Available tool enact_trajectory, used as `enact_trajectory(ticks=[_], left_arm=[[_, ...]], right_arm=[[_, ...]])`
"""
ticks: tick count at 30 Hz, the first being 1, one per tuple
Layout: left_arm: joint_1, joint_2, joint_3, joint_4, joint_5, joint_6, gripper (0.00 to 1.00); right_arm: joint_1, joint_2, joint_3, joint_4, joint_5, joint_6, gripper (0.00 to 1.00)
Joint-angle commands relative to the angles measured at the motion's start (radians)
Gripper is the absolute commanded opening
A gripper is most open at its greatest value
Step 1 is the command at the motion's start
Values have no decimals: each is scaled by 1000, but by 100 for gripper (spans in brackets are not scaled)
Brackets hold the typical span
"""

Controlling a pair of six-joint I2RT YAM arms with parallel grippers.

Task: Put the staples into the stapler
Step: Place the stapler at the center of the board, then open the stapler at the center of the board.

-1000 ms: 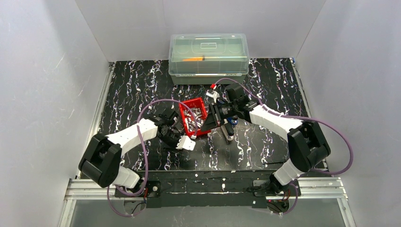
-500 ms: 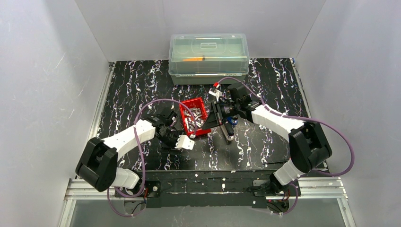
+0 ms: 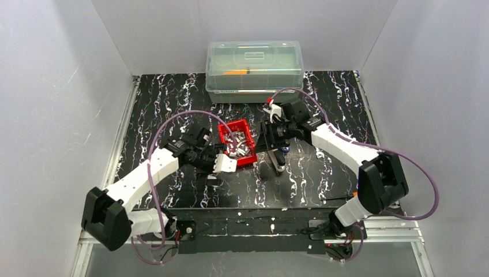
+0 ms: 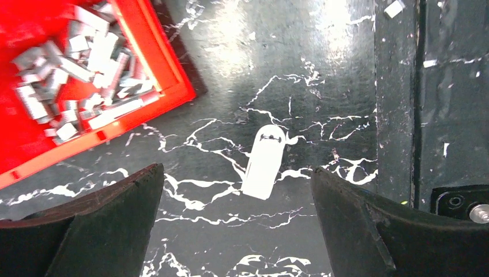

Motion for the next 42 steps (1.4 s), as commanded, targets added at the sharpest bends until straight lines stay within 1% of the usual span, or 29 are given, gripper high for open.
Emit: enact_trajectory(ticks=[1,3,6,8,10,11,12,16,21,23,26,29,33,35,38,42], left_arm=[[-4,-107,69,-81,52,-85,98],[-3,-157,87,-75,52,-112,98],[0,-234,101,5,59,-189,98],[2,-272,103,87,68,-264,98],[2,-293,103,181,54,-367,98],[2,-299,103,226,38,-444,98],[3,-300,108,259,31,-479,98],[2,-306,115,304,57,-549,98],[2,-321,99,370,82,-620,98],[2,-322,94,410,82,-648,98],[1,-316,98,438,93,-664,98],[2,-304,105,429,130,-659,98],[2,-283,108,431,195,-610,98],[2,-264,119,441,227,-597,98],[1,-222,148,428,305,-565,98],[2,-165,182,409,405,-522,98]], right_arm=[[-5,-90,6,-142,324,-83,58],[-5,-133,-41,-155,420,-85,59],[-3,-161,-96,-167,514,-94,60],[-3,-148,-109,-178,551,-98,60],[-1,-121,-103,-188,568,-102,60],[2,-109,-102,-186,578,-102,60],[4,-99,-102,-180,590,-102,60],[15,-72,-120,-174,657,-105,57],[33,-61,-154,-133,679,-97,56],[52,-48,-161,-108,690,-90,54],[97,-30,-167,-72,722,-82,50],[137,-27,-172,-61,789,-69,41],[161,-104,-190,-70,835,-58,30],[163,-165,-188,-109,847,-51,26],[164,-253,-163,-196,841,-39,24],[168,-342,-110,-310,737,-36,22]])
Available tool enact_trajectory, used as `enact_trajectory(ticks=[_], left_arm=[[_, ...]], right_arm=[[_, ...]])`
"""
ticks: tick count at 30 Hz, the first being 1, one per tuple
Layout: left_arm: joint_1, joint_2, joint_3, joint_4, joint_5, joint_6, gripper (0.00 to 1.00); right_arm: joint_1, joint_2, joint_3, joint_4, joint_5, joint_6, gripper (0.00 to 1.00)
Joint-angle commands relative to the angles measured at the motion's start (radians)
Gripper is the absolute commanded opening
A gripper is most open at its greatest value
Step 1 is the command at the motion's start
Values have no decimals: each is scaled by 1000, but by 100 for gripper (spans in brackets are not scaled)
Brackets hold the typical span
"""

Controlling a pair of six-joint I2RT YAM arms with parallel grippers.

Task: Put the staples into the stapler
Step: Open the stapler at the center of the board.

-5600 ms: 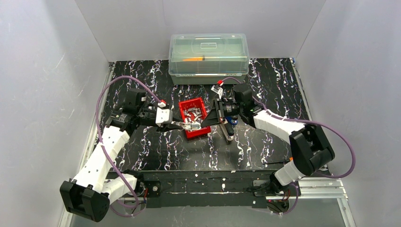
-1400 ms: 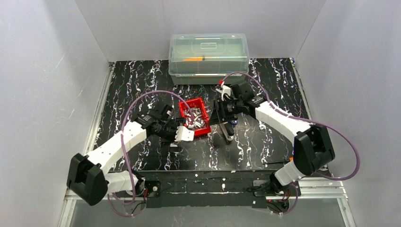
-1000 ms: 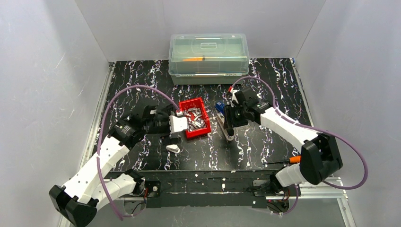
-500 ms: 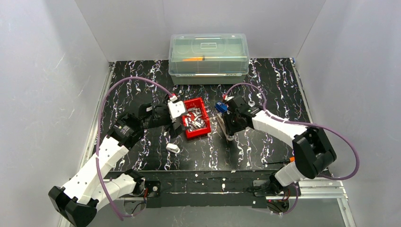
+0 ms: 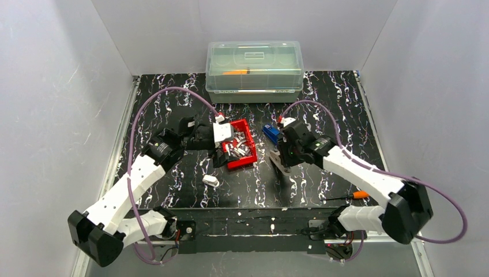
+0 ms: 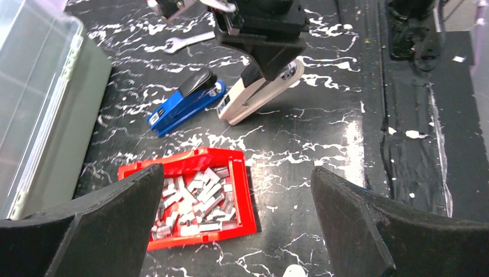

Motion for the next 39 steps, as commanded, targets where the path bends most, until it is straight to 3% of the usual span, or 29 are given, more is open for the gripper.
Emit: enact_trajectory(ticks=[1,5,14,23,26,30,33,39], left_arm=[[1,46,67,-16,170,68,98],[-3,112,103,-22,234,112,98],[-97,307,167,-49,281,177,98],[-141,355,151,-57,289,130,98],[-141,344,144,-46,328,82,88],[-141,327,124,-44,345,48,59],[-141,314,106,-50,350,56,44],[-141,297,95,-75,349,51,40]], right_arm=[[10,-121,100,-131,-93,10,21],[32,-170,160,-192,-207,-37,19],[72,-167,240,-147,-405,-108,17],[153,-163,304,-49,-448,-137,17],[158,-177,307,-24,-447,-144,17],[160,-192,305,15,-451,-144,16],[164,-200,303,57,-454,-135,16],[179,-184,313,128,-450,-126,15]])
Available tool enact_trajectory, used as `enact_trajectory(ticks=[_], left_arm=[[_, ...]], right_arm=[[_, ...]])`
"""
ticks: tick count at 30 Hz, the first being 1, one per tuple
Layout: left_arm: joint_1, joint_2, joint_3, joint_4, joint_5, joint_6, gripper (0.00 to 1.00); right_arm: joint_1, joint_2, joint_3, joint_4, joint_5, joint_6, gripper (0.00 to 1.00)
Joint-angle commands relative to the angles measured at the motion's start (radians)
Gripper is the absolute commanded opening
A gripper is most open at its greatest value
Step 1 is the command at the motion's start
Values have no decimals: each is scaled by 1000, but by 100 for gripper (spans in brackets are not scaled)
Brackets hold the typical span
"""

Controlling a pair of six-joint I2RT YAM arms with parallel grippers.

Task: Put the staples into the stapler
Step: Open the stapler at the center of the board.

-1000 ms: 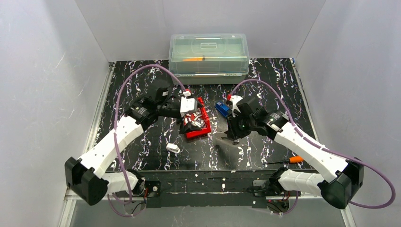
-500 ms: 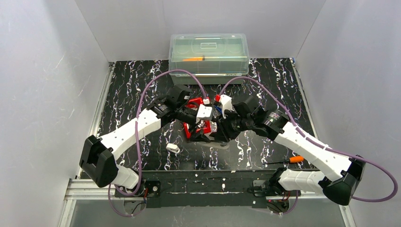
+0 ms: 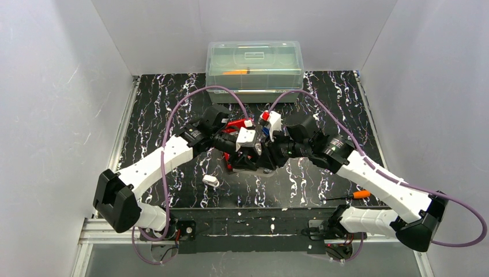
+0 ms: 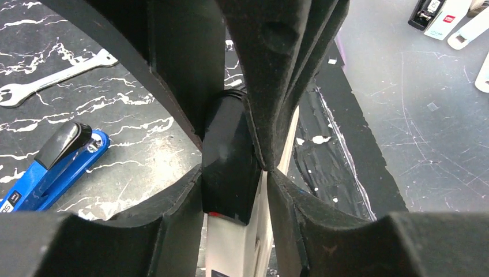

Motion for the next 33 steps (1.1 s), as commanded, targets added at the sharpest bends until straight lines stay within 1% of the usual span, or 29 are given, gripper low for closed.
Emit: enact_trajectory(ticks=[1,5,7,9,13,15,18,21,25,29,33], left_arm=[[-2,-51,-17,-37,33,0,34],[-1,-68,4,-83,0,39,1],[3,-81,10,-100,-36,51,0],[6,-103,-2,-91,-86,55,0],[10,-171,-69,14,-243,31,0],[14,-208,-102,72,-307,18,0],[18,-252,-131,126,-376,-7,0],[22,-295,-165,172,-435,-42,0],[26,-352,-214,229,-489,-74,0],[25,-370,-229,226,-498,-78,0],[25,-369,-244,268,-496,-81,0]], right_arm=[[16,-18,67,174,-31,8,16],[18,3,64,164,-20,24,33],[18,-2,52,144,11,35,44],[18,-21,34,119,79,54,56],[15,-96,-9,97,193,98,78],[6,-135,-34,96,224,127,82],[-17,-161,-65,74,246,174,83],[-58,-159,-98,74,230,215,81],[-147,-103,-111,121,108,263,73],[-257,-61,-120,212,-56,327,62],[-334,-19,-150,337,-232,419,59]])
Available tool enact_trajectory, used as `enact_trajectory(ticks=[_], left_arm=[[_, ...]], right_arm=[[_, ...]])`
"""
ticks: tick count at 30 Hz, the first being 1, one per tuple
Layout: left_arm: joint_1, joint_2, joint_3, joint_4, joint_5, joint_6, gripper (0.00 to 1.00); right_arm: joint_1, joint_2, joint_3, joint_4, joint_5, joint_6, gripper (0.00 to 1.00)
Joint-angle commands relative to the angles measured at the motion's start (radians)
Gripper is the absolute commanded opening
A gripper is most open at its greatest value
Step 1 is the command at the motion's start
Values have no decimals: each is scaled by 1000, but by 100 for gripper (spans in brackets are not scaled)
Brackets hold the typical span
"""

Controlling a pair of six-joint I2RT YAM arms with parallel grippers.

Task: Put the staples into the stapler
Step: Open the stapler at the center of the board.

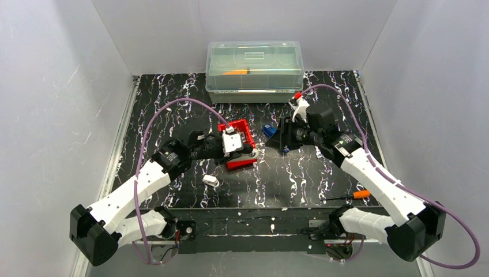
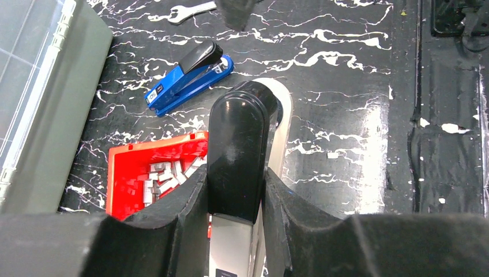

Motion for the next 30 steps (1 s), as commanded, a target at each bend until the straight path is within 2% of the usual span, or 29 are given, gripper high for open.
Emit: enact_trajectory(ticks=[1,11,18,24,27,28,30], left_arm=[[4,-23,-4,107,-1,-13,0],[4,40,38,152,15,-19,0],[4,48,46,184,23,-57,0],[2,51,66,227,43,-116,0],[1,49,74,235,50,-136,0],[1,50,74,235,51,-141,0],[0,46,73,238,44,-154,0]], right_arm=[[-59,30,-25,203,-241,129,59],[-62,91,-73,282,-352,183,52],[-63,120,-110,327,-382,200,36],[-69,164,-124,347,-420,217,29],[-78,169,-130,349,-430,217,28],[-80,166,-134,352,-429,217,27],[-90,155,-141,352,-422,221,14]])
